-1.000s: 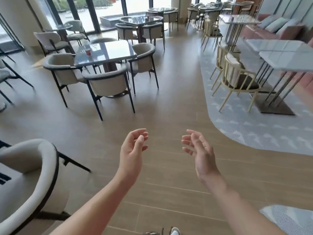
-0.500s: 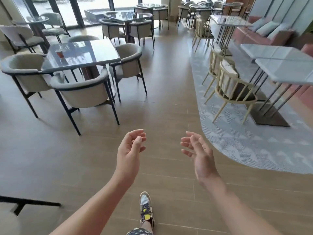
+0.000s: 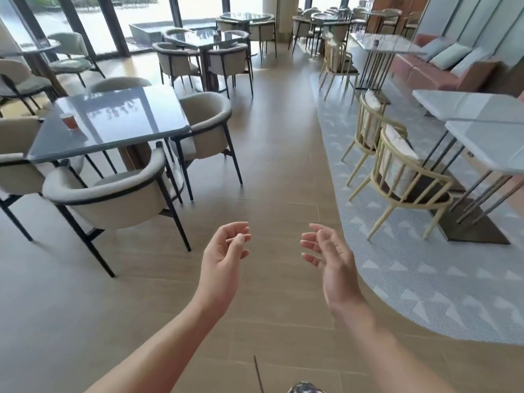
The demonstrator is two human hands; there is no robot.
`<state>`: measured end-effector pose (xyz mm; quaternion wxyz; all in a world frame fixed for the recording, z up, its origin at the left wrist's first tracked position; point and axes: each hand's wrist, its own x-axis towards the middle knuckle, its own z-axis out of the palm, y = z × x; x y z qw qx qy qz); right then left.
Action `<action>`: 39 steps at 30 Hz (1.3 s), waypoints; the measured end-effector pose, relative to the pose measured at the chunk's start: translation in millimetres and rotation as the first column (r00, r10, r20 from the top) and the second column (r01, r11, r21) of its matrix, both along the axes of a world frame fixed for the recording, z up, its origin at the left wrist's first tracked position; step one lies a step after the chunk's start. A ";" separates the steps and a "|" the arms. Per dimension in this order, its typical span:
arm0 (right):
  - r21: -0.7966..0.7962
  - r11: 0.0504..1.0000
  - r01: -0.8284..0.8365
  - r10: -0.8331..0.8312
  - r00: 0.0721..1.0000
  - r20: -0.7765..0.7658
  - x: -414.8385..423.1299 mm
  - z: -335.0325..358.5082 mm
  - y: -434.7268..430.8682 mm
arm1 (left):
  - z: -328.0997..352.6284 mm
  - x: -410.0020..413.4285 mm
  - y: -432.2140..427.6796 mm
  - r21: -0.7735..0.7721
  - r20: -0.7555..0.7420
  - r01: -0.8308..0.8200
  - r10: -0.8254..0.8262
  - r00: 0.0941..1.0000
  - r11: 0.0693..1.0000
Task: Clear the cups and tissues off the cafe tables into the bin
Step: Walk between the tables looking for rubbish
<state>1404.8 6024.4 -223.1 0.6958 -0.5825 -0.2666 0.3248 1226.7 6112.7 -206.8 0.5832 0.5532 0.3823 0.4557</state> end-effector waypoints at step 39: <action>0.028 0.993 0.117 -0.117 0.993 0.008 605.5 3.4 742.0 | -3.9 624.4 758.1 0.024 0.011 0.131 -0.131 0.991 0.991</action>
